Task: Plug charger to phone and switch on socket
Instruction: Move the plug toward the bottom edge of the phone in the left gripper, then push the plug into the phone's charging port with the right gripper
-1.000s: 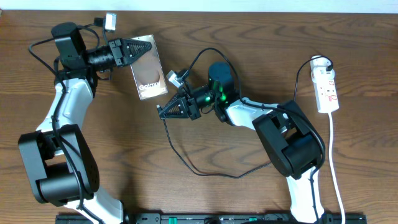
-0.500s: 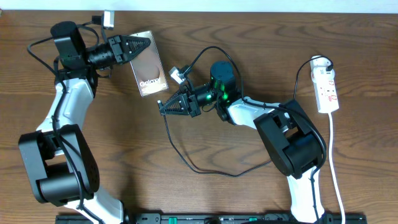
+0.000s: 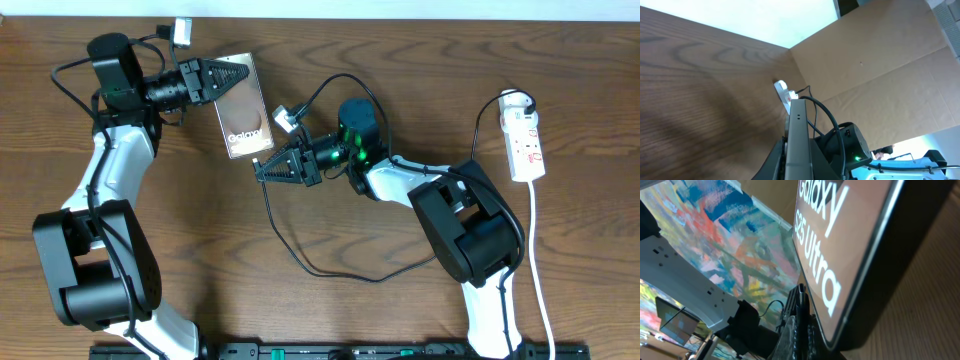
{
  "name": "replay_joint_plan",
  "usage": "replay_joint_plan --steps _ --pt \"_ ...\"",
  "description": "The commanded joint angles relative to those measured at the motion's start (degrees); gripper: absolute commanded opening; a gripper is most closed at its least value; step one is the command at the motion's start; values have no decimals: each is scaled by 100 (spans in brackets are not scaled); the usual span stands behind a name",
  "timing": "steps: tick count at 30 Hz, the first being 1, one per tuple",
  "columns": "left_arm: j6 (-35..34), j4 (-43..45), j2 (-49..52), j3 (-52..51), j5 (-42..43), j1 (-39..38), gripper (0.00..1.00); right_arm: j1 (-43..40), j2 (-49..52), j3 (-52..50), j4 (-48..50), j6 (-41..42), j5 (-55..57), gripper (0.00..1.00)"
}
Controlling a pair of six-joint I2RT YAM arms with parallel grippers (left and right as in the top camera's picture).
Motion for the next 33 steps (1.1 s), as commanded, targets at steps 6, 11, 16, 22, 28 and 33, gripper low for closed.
replay_joint_plan --steps 6,11,16,22,28,33 --pt "-87 68 -66 52 391 -17 7 -59 -4 68 179 153 87 1" --pt "-90 68 -66 52 391 -24 7 -57 -4 68 264 195 85 1" --pt "-90 70 -66 52 382 -118 7 -57 -4 68 264 212 87 1" --pt "-90 70 -66 52 328 -184 7 -59 -4 68 264 212 87 1" --pt "-90 70 -66 52 330 -184 8 -76 -4 68 264 212 85 1" --pt "-90 70 -66 52 369 -184 7 -118 -4 66 264 212 83 1"
